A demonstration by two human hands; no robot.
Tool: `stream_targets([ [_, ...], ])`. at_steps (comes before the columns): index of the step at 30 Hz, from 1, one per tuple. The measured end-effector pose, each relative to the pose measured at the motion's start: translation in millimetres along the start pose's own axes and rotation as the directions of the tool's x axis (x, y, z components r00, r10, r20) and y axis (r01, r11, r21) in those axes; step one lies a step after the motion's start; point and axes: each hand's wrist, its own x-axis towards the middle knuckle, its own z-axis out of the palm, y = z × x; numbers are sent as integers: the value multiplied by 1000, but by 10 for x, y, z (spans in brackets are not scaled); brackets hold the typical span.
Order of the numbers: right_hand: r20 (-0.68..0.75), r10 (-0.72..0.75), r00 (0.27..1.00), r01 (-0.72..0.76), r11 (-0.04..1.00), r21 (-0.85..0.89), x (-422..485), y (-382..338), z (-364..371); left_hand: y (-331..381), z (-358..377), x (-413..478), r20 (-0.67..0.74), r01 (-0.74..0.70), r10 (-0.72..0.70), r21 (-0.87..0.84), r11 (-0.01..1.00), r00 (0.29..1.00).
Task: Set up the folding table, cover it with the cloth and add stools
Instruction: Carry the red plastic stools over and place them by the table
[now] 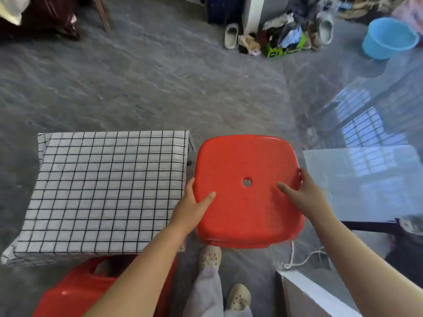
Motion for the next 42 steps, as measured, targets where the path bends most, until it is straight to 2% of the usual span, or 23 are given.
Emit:
stream_targets([
  [7, 54, 36, 998, -38, 999, 38, 840, 390, 895, -526, 135, 981, 7, 98, -101, 166, 981, 995],
  [13, 118, 71, 990, -75, 997, 27, 1166, 746, 1397, -911, 297, 1349, 34, 122, -139, 305, 944, 990],
  [20, 129, 42, 991, -23, 989, -148, 1290, 810, 1512, -1000, 357, 1459, 33, 121, -144, 374, 919, 989],
  [26, 115, 152, 982, -133, 978, -160, 1110, 898, 1438, -992, 408, 1361, 90, 152, -210, 427, 891, 974],
  [29, 106, 156, 982, -131, 968, -216, 1024, 919, 1399, -989, 438, 1302, 112, 159, -222, 409, 899, 969],
  [32, 73, 117, 990, -89, 947, -307, 961, 818, 1376, -925, 406, 1260, 71, 124, -184, 505, 854, 980],
  [34, 56, 41, 998, -21, 947, -322, 842, 674, 1319, -817, 354, 1131, 24, 100, -135, 550, 829, 991],
  [37, 47, -151, 987, 159, 951, -267, 557, 295, 1104, -523, 170, 787, -54, -13, 58, 608, 794, 997],
  [42, 4, -431, 903, 422, 883, -203, -241, -641, 481, 169, -412, -257, -191, -88, 305, 700, 708, 933],
])
